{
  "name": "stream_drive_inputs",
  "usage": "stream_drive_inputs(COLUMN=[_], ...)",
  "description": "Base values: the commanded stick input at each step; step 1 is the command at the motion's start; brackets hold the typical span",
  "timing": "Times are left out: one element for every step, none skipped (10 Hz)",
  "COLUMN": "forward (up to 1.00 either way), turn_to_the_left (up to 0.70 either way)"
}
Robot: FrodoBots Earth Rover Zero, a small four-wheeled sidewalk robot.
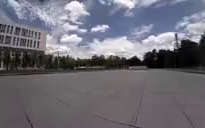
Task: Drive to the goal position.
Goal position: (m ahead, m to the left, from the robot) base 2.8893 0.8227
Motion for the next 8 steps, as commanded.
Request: stream_drive_inputs(forward=[0.7, 0.7, 0.7, 0.7, 0.7, 0.7, 0.7, 0.7], turn_to_the_left=[0.03, 0.04, 0.09, 0.11, 0.05, 0.06, 0.1, 0.09])
